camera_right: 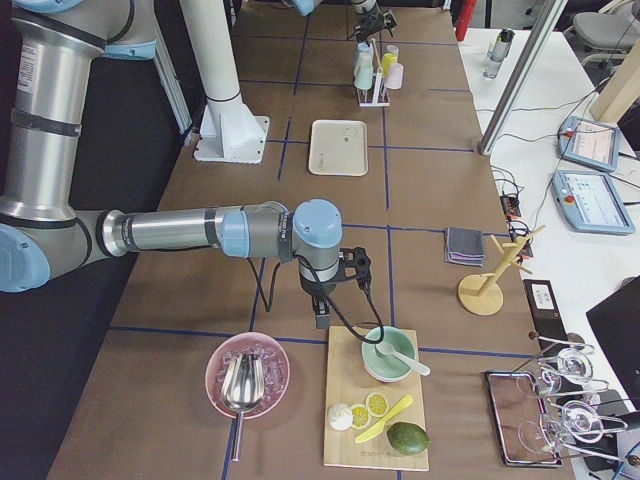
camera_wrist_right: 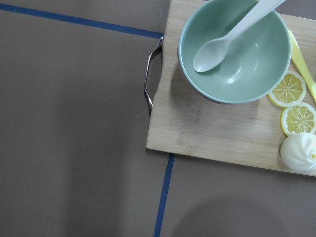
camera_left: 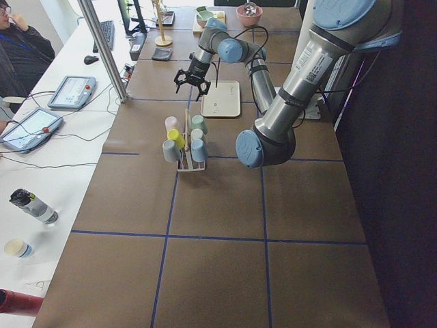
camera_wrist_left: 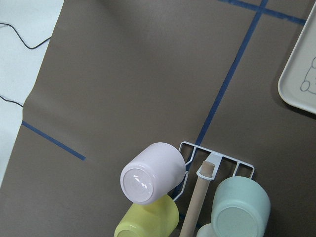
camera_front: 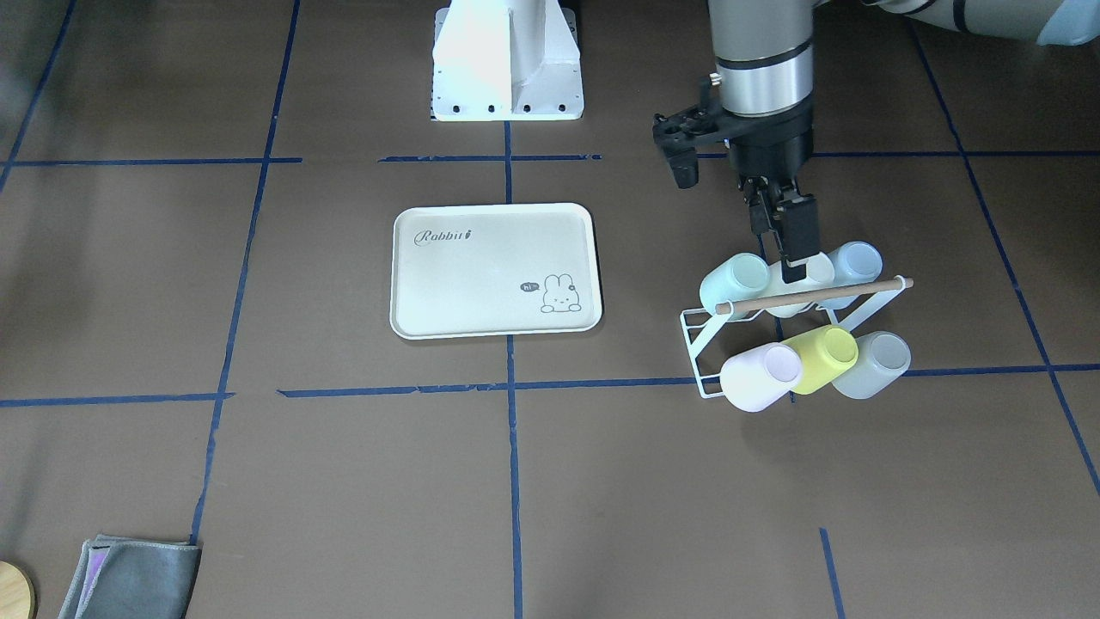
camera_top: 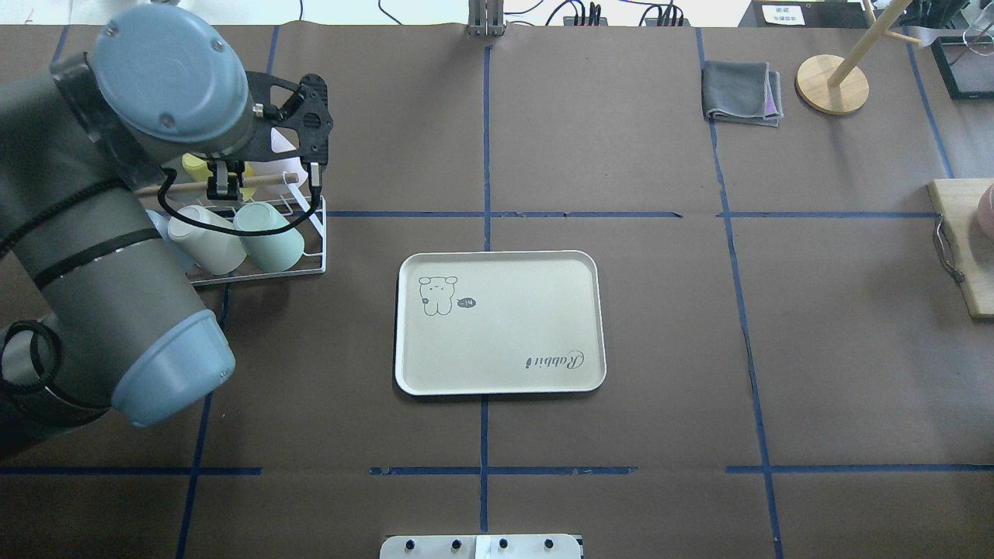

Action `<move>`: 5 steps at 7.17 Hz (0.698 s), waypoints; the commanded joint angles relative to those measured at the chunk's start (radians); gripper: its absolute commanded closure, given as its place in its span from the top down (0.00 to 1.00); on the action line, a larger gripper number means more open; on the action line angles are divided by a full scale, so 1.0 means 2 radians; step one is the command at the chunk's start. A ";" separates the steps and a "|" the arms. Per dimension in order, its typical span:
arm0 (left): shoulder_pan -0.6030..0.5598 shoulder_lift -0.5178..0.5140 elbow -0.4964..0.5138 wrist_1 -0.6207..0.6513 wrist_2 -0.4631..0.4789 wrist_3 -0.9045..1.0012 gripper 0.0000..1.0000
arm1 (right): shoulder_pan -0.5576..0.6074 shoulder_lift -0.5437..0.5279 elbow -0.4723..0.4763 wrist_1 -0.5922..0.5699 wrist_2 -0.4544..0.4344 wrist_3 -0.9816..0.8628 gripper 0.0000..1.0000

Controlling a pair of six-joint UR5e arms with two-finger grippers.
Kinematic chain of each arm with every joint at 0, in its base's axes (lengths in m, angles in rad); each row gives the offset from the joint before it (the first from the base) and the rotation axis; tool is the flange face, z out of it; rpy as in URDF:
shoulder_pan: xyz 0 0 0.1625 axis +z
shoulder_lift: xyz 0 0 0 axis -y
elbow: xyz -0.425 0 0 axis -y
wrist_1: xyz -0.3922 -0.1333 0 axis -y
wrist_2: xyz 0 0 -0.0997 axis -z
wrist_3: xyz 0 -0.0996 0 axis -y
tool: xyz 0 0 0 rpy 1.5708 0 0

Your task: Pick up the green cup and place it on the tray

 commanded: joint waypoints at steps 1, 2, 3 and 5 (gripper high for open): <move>0.038 0.000 -0.021 0.073 0.107 0.103 1.00 | 0.000 -0.002 0.000 0.000 0.000 0.001 1.00; 0.060 0.002 -0.021 0.073 0.139 0.109 1.00 | 0.000 -0.002 0.000 0.000 0.000 0.001 1.00; 0.063 0.001 -0.022 0.074 0.139 0.116 1.00 | 0.000 -0.002 0.000 0.000 0.000 0.001 1.00; 0.083 0.004 -0.016 0.091 0.142 0.116 1.00 | 0.000 -0.002 -0.001 0.000 0.001 0.000 1.00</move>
